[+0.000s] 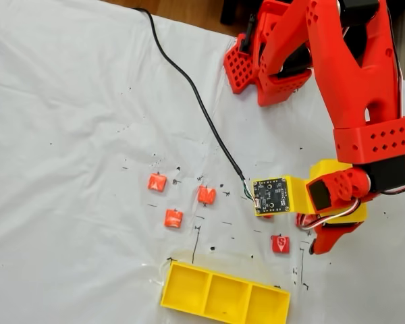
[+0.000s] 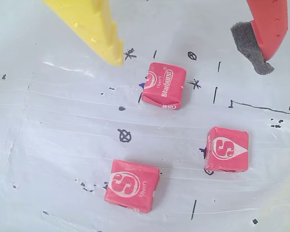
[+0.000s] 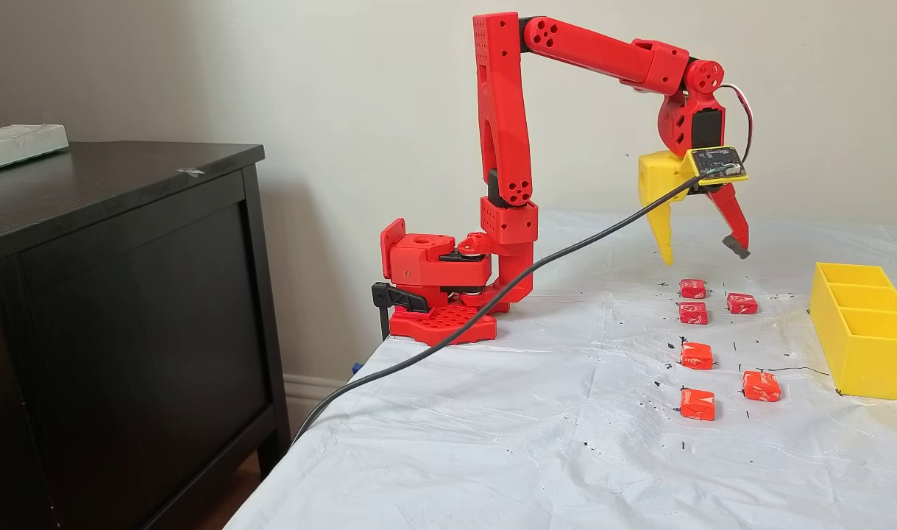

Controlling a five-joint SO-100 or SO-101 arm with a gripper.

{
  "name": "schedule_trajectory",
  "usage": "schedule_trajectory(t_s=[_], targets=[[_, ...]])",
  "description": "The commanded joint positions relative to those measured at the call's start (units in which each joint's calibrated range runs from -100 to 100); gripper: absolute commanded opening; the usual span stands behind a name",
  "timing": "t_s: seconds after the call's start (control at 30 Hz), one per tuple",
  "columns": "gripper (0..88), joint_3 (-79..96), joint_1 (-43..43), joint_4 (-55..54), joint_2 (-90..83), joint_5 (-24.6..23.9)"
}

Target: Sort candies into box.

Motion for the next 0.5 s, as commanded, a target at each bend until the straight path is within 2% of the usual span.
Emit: schedule_trajectory(t_s=[0.0, 0.47], targets=[[34.9, -0.8, -0.5, -1.0, 0.1, 0.5], [33.9, -2.8, -1.0, -2.2, 6.2, 0.5]])
